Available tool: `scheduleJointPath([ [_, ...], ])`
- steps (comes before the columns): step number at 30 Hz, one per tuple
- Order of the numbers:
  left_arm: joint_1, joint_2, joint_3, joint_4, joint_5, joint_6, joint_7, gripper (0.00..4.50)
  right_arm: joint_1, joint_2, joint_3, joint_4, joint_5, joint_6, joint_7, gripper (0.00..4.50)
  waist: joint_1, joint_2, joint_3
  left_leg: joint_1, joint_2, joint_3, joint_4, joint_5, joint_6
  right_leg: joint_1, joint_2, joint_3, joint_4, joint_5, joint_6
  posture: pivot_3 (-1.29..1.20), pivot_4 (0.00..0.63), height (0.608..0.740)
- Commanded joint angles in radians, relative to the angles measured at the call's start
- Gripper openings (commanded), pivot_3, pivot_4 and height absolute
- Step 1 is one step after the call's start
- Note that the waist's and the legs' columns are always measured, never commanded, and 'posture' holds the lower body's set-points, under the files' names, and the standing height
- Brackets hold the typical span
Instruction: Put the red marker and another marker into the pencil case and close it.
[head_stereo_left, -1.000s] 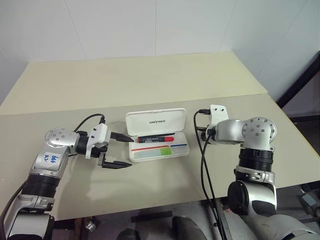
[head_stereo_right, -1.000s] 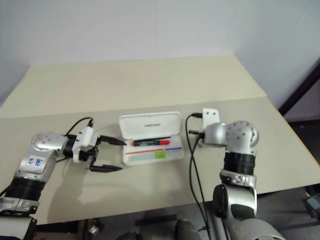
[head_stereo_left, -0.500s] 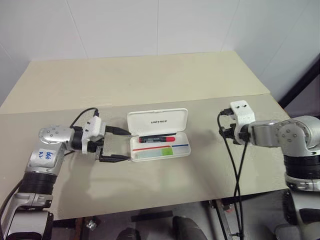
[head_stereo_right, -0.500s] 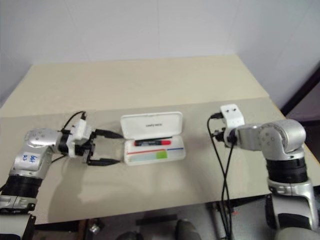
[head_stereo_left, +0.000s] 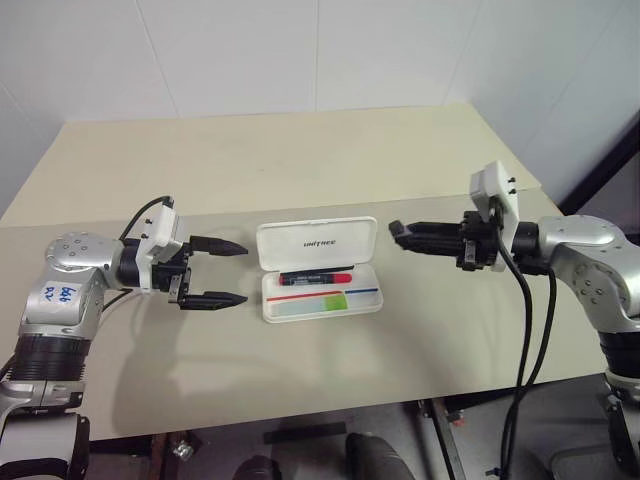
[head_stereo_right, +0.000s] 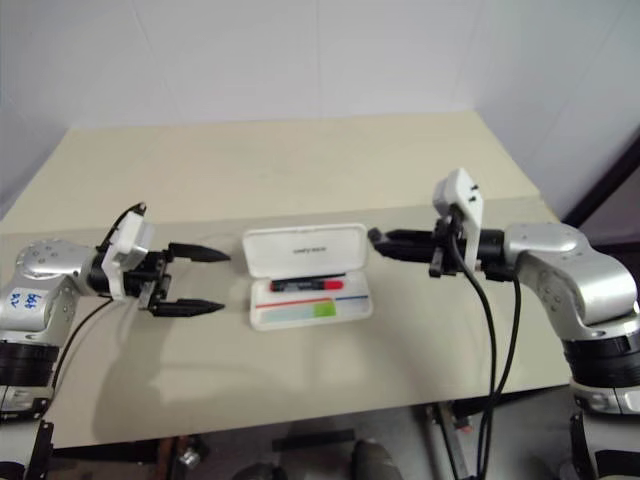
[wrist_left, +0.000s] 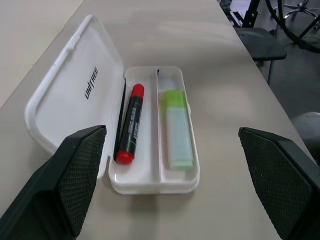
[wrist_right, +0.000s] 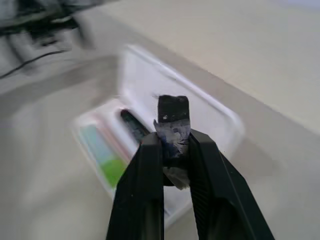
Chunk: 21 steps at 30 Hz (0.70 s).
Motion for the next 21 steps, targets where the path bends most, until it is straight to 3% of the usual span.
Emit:
scheduleJointPath([
  [1,0.028,0.037,0.021,-0.046,0.011,-0.036,-0.014,4.5,-0.082,0.016,0.089,0.069,-0.109,-0.149,0.173,0.35,0.0,0.0,0.0,0.0,0.0,0.0,0.0,0.0,0.0,0.0,0.0,0.0,0.0,0.0,0.0,0.0,0.15,0.74],
  [11,0.13,0.071,0.025,-0.1,0.029,-0.09,-0.005,4.5,-0.202,0.089,0.268,0.214,-0.372,-0.354,0.346,0.35,0.014,0.0,0.0,0.001,0.0,0.002,0.001,0.003,-0.005,0.0,-0.001,0.0,0.002,0.0,-0.001,0.0,0.15,0.74],
  [21,0.187,0.062,0.022,-0.167,0.024,-0.087,0.039,4.5,-0.193,0.127,0.328,0.277,-0.518,-0.329,0.327,0.35,0.015,0.0,0.0,0.002,0.0,0.002,0.002,0.003,-0.006,0.0,-0.001,0.0,0.003,0.0,-0.001,0.0,0.15,0.74],
])
